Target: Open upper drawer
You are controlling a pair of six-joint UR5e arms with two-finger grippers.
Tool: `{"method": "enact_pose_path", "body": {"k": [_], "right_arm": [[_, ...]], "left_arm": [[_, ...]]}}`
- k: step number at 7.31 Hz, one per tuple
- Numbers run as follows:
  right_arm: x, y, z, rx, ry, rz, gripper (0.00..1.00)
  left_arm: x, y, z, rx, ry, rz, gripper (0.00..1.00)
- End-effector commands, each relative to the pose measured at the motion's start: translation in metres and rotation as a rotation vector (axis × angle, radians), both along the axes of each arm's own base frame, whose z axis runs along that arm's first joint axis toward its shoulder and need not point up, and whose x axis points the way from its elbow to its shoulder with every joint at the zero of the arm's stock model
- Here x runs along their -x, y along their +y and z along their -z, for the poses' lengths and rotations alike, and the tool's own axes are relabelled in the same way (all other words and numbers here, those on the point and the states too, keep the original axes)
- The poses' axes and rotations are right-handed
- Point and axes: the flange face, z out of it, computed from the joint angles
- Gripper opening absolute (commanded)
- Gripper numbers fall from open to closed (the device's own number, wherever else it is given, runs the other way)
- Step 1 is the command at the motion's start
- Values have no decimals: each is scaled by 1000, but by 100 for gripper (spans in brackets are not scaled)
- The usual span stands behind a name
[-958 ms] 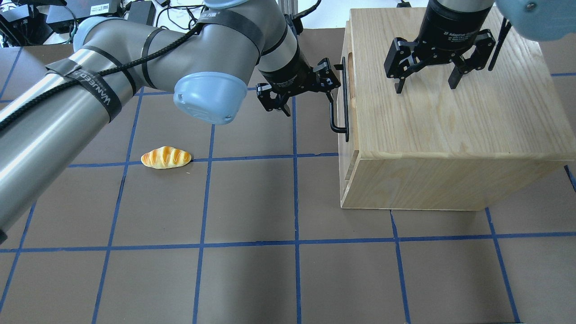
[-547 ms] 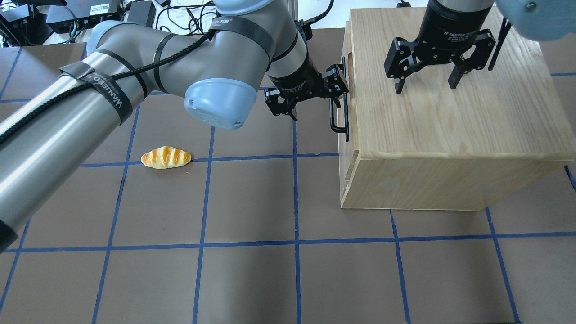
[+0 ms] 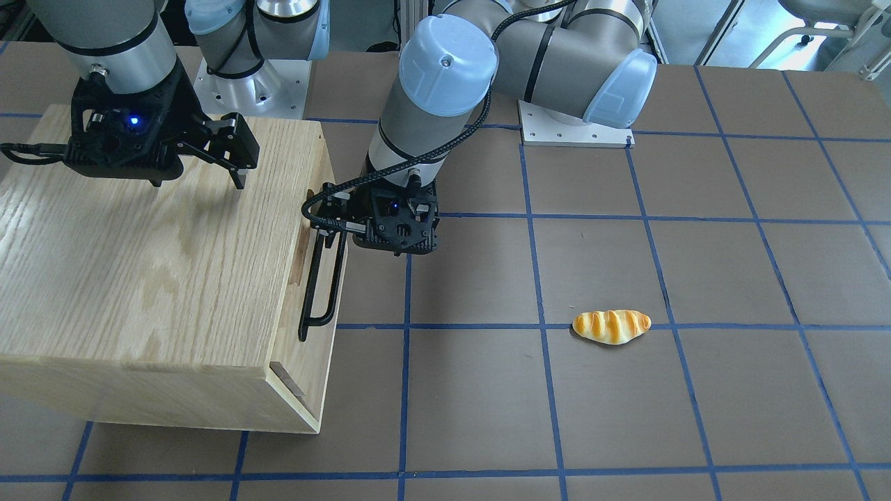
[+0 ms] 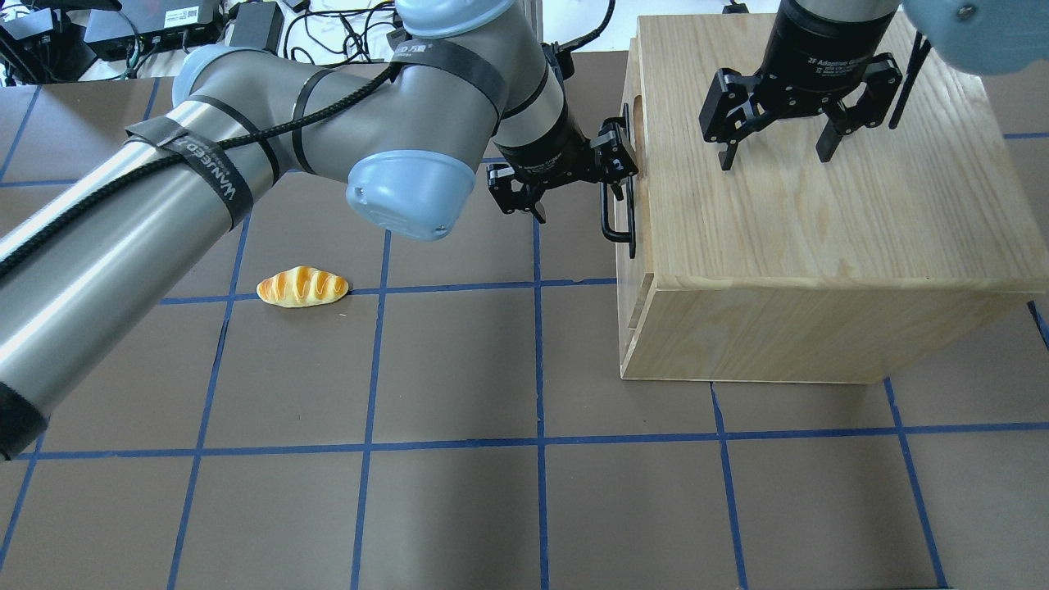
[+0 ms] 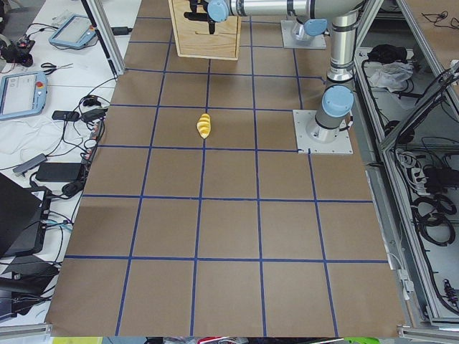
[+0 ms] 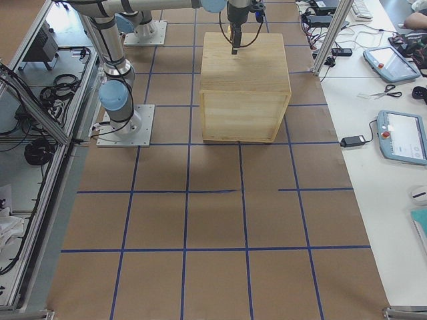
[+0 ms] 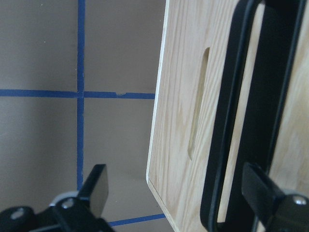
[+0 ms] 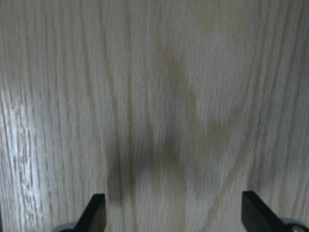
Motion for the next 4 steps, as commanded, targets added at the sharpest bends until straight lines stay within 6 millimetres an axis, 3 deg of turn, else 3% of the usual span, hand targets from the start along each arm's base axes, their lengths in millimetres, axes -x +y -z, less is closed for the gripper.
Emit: {"method": "enact_pose_path", "body": {"k": [1,4], "right_arm": [[0,0,0,0,0,0,100],[1,0,0,0,0,0,100]], "left_arm": [[4,-1,7,-4,-3,6,100],[4,-3,10,11,-4,27,100]]}}
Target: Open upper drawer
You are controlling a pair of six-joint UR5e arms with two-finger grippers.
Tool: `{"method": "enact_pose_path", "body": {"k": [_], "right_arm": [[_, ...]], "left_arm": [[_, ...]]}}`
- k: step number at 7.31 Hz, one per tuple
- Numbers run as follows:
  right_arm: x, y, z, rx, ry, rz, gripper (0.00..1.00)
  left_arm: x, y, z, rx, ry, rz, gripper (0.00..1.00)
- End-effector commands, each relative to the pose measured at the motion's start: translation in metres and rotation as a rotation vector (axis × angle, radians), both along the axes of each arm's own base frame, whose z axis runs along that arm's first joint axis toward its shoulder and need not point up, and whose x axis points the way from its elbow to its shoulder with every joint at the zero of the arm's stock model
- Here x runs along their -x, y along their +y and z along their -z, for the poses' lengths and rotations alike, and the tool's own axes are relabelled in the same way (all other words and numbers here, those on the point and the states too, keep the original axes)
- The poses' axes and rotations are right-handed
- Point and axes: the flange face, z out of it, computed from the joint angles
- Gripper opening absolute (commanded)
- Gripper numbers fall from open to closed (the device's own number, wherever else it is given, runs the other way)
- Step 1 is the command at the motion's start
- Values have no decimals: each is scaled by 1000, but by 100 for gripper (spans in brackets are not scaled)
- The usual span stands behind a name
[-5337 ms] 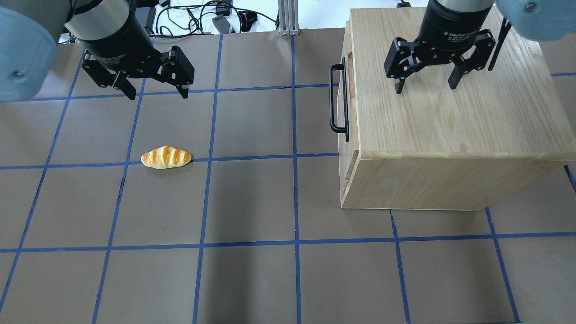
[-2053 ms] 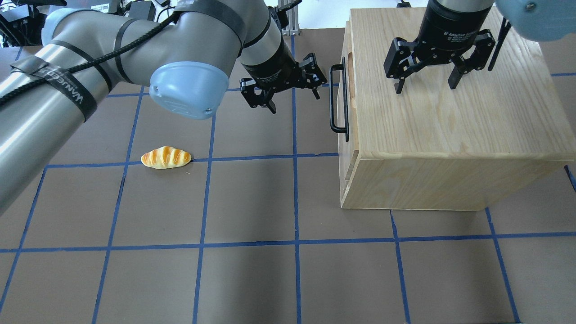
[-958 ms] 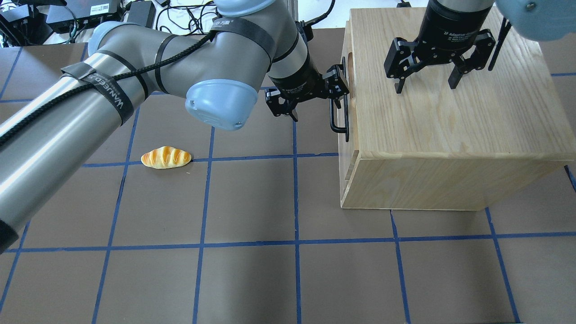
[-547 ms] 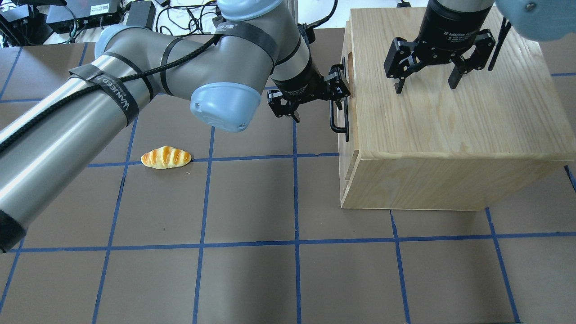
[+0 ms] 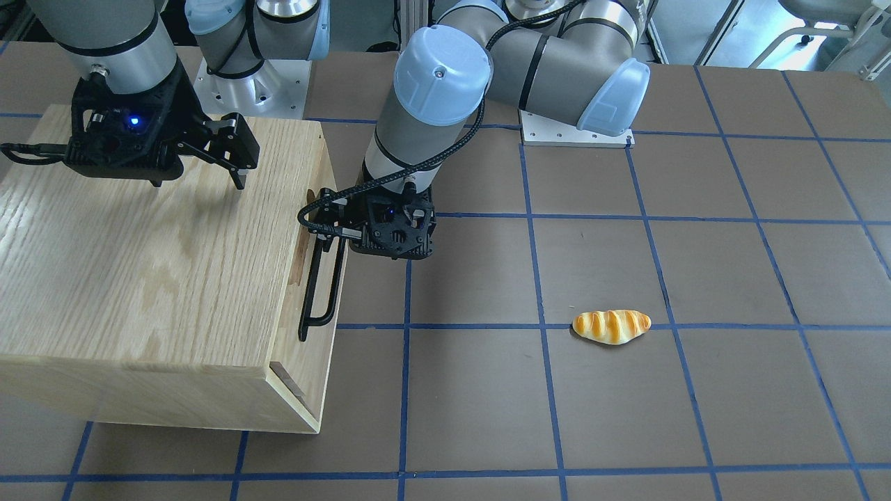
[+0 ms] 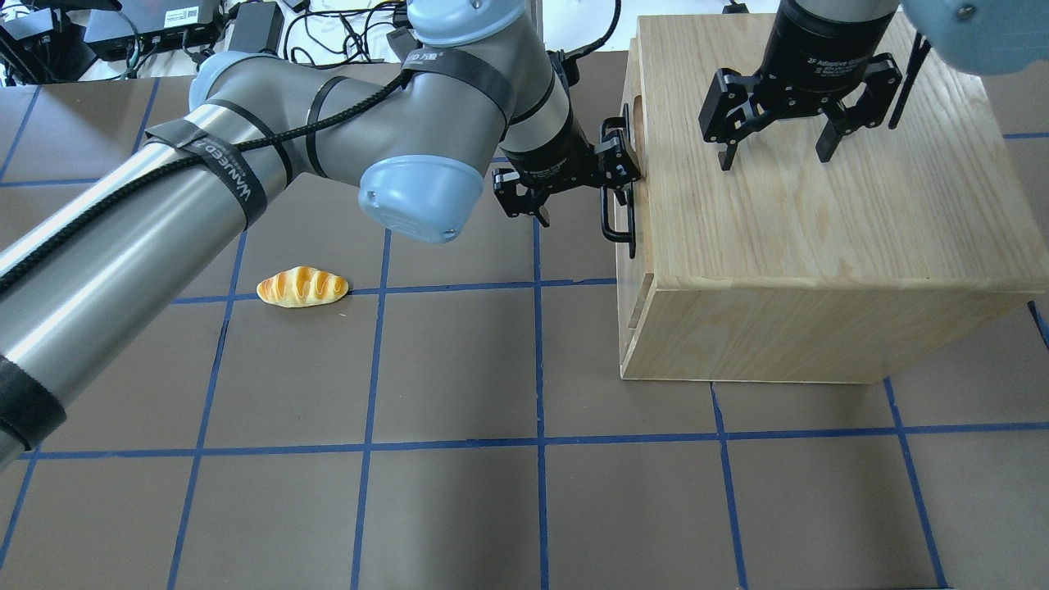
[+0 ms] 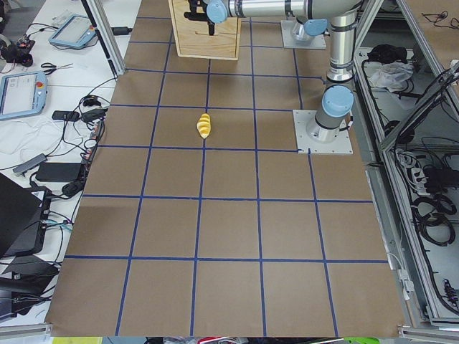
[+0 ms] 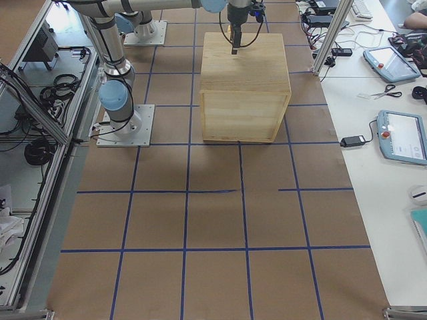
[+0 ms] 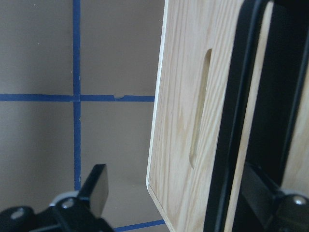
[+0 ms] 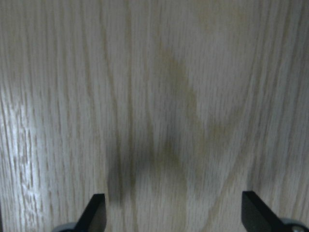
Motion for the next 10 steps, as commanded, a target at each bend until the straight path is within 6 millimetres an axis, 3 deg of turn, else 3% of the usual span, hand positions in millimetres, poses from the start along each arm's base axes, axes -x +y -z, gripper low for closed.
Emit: {"method": "enact_pose_path", "body": {"k": [1,3,5,6,10], "right_arm": [[0,0,0,0,0,-1,100],[0,0,1,-1,0,0,100],[1,0,0,0,0,0,100],[0,0,0,0,0,0,100],[0,0,0,0,0,-1,100]], "left_arm": [[0,-1,6,29,-8,75,100],[-3,0,-2,46,-11,78,100],[-23,-7,-16,81,-13,98,100],[-34,-14,-13,73,-14,77,100],[-40,-18,-12,68,-17,69,100]]}}
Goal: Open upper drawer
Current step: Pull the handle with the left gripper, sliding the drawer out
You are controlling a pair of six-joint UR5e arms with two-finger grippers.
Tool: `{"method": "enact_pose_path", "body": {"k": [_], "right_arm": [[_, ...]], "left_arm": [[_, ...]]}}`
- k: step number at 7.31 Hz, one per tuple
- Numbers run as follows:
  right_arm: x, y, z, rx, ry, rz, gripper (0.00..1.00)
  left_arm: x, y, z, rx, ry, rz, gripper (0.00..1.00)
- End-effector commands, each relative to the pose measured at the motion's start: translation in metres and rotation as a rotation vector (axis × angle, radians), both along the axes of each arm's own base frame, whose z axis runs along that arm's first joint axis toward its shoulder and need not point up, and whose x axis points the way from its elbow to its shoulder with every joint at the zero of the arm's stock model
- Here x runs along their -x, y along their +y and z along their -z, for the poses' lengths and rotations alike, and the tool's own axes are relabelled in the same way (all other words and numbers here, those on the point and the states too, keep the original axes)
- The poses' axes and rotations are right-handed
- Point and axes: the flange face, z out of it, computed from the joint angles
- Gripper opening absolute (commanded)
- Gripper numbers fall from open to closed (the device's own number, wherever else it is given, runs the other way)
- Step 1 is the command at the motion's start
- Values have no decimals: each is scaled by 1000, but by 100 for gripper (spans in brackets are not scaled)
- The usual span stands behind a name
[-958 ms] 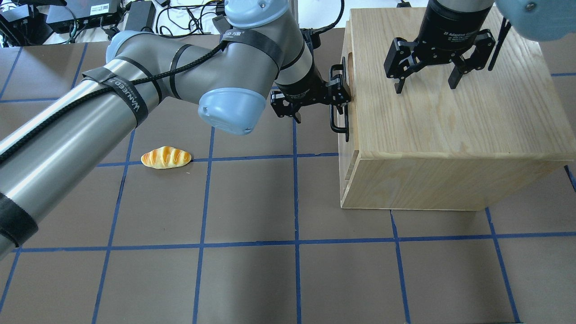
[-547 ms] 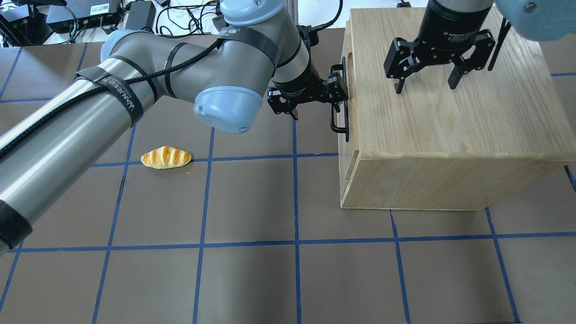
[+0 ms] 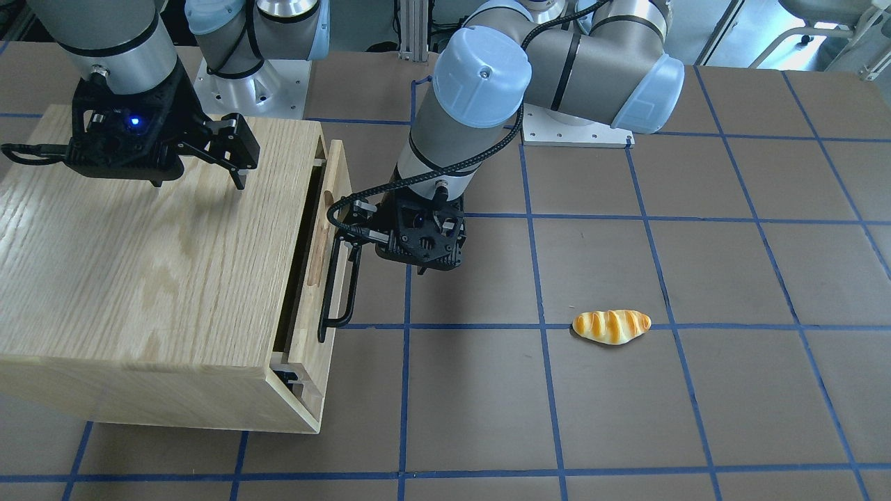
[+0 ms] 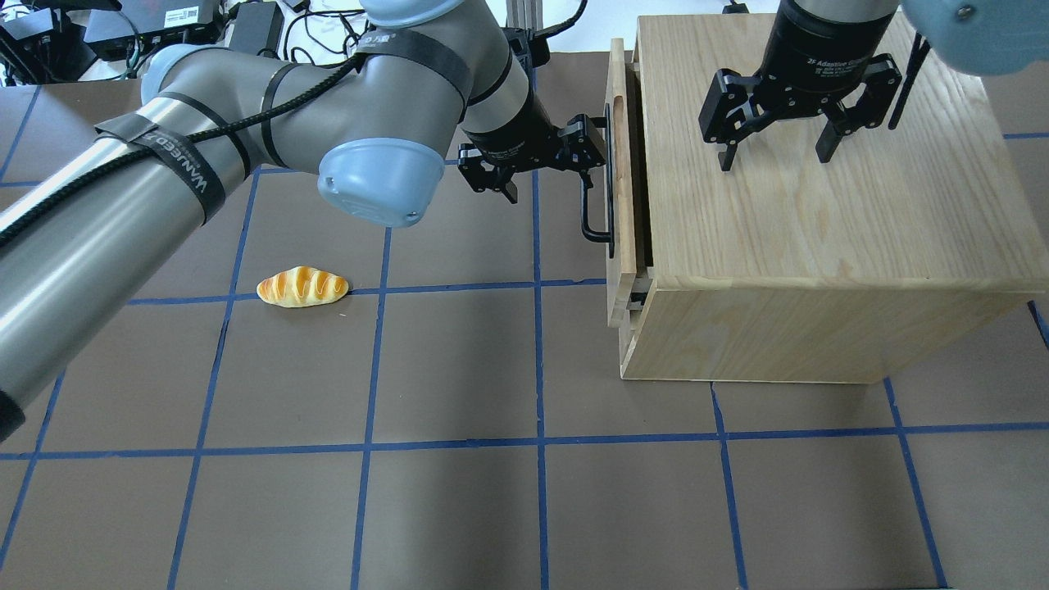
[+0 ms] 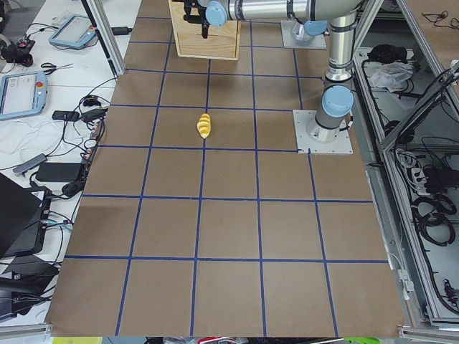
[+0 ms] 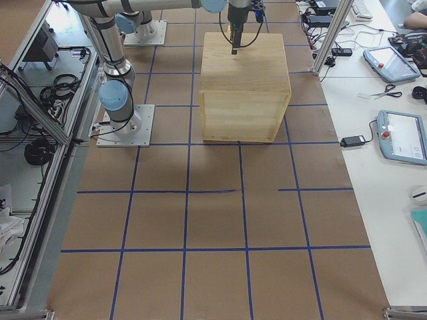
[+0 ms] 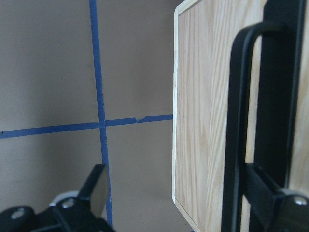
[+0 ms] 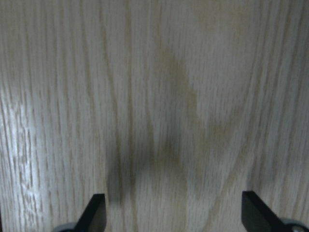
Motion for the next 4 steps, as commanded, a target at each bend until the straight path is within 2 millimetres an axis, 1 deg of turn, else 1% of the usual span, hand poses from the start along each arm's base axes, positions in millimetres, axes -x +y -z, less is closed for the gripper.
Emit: {"method": "enact_pose_path", "body": {"k": [1,2,3,4], "right_arm": [[1,0,0,-1,0,0,100],[1,0,0,1,0,2,100],[0,0,0,1,0,0,100],[0,0,0,1,0,-1,100]], "left_arm": [[-6,-4,3,-1,-6,3,100],[-10,-8,14,-6,-39,4,100],[-10,-6,15,-4,-37,3,100],[-13,-5,10,4,-37,4,100]]}}
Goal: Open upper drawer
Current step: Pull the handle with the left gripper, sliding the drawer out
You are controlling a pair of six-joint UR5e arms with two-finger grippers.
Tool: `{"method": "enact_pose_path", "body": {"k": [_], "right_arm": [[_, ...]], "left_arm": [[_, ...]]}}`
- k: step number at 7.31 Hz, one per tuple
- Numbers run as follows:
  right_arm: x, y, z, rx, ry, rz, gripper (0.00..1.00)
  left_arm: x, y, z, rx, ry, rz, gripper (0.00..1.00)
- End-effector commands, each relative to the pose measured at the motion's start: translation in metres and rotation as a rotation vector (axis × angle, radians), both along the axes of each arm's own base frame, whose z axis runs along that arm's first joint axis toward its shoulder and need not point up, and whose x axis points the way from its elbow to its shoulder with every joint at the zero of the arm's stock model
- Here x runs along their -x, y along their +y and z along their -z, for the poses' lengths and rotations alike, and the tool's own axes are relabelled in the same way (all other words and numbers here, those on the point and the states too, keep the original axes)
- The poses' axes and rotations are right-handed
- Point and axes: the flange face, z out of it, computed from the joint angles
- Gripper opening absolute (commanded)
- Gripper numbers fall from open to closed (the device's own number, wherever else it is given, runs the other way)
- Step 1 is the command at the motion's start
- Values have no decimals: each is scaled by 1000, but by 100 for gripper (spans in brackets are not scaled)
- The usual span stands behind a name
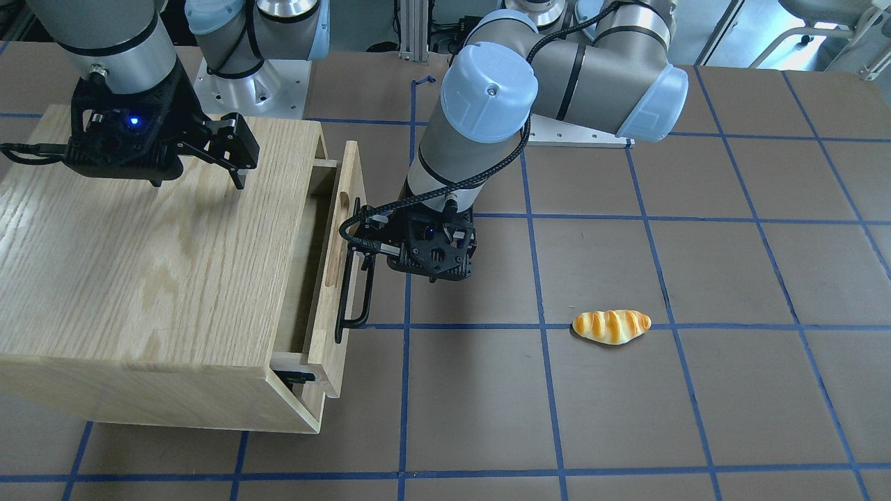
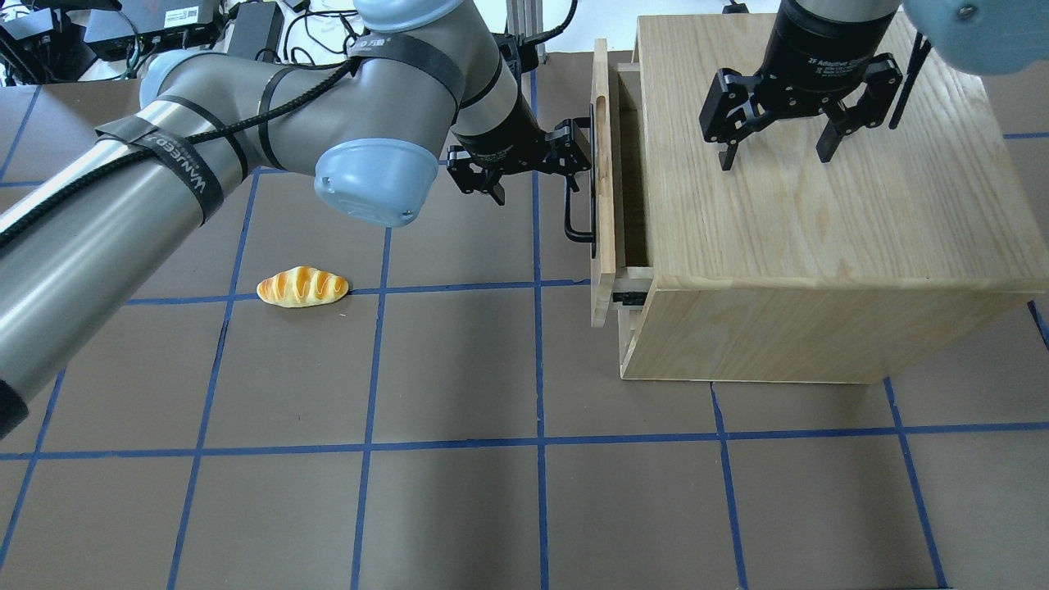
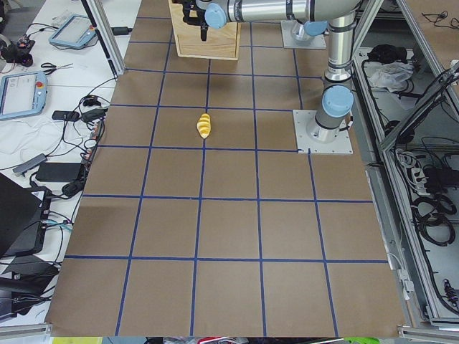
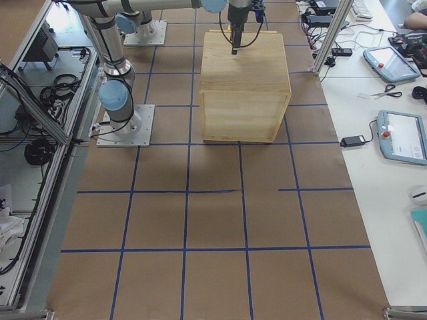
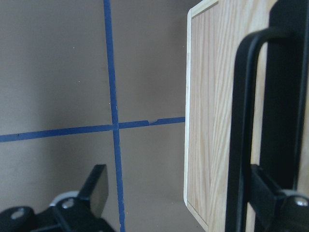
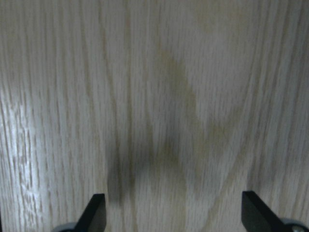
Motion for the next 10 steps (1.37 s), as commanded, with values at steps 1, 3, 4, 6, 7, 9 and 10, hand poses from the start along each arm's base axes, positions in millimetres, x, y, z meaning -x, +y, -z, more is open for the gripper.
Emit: {"method": "enact_pose_path", "body": {"k": [1,3,4,6,7,9,10], "right_arm": [[0,0,0,0,0,1,100],[0,0,0,0,0,1,100],[0,0,0,0,0,0,100],[0,0,0,0,0,0,100],[0,0,0,0,0,0,100],[0,0,0,0,0,0,100],[0,0,0,0,0,0,100]], "left_arm": [[-4,1,-2,14,-11,28,100],[-31,-10,5,-5,-22,25,100],[-34,-7,12,-19,-38,33,100],[-64,-16,9,-54,-108,-5,100],[-76,-18,5,-54,-109,-13,100],[-90,-15,3,-60,-119,22,100],[-98,-17,2,-65,-120,10,100]]}}
